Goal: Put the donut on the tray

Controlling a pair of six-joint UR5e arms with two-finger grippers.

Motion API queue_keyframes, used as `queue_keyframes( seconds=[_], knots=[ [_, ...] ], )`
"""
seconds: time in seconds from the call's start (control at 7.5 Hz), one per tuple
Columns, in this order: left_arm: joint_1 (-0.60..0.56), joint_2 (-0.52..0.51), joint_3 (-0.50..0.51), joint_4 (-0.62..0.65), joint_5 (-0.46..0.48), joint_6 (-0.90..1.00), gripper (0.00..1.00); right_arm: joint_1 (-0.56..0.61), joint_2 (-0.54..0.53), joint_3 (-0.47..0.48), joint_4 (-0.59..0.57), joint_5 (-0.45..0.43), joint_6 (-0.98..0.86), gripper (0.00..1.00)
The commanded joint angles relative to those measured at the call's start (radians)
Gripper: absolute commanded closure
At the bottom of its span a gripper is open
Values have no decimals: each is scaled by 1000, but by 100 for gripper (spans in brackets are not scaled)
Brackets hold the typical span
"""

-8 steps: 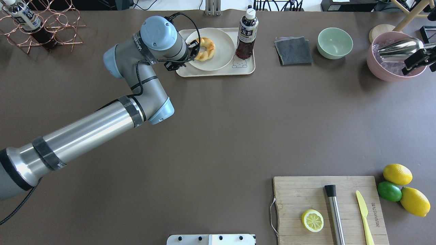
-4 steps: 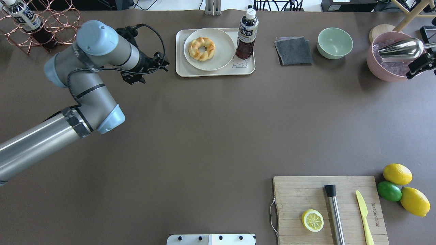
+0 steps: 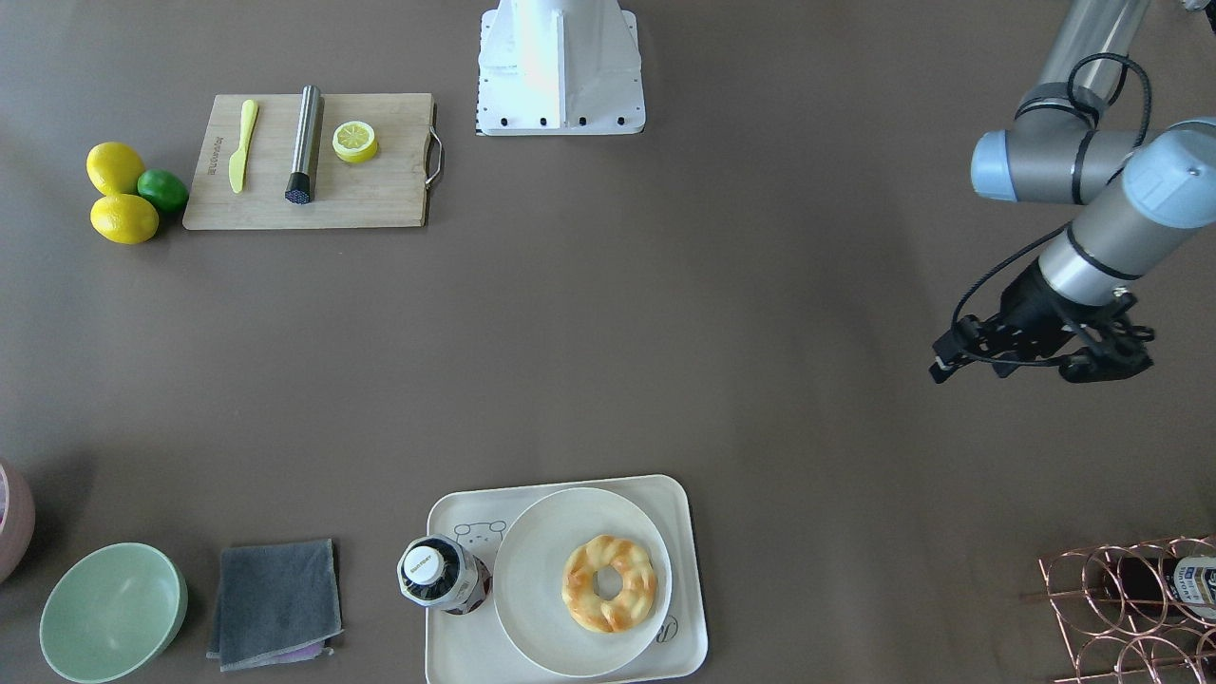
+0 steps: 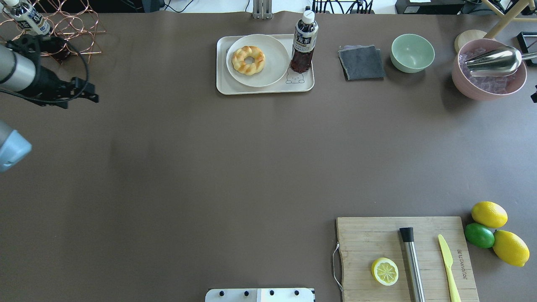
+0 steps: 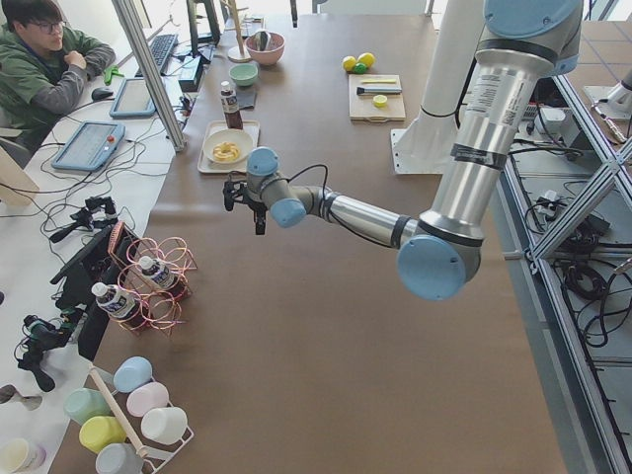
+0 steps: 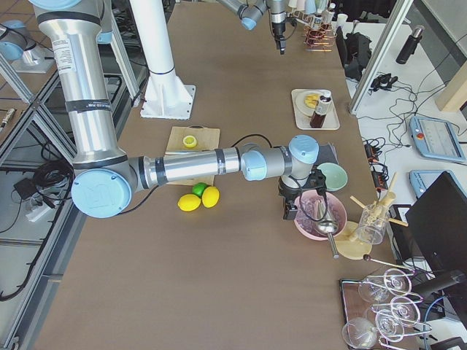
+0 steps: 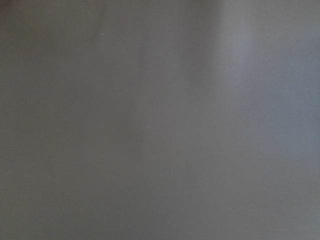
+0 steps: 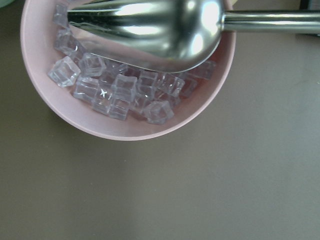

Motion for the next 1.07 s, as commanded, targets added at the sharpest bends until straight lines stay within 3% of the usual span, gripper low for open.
queue_keyframes(
  seconds=[0.0, 0.4, 0.53, 0.93],
  knots=[
    [-240, 211, -26, 71, -103, 493, 1, 126, -65, -3, -9, -26, -151, 0],
    [-525, 235, -21, 436, -98, 1130, 1, 220, -157, -5, -9, -55, -184, 0],
    [-588, 264, -21, 492, -101, 1229, 1, 228, -171, -5, -6, -55, -184, 0],
    [-595, 299, -18, 491, -103, 1233, 1, 228, -183, -5, -2, -55, -175, 0]
  ],
)
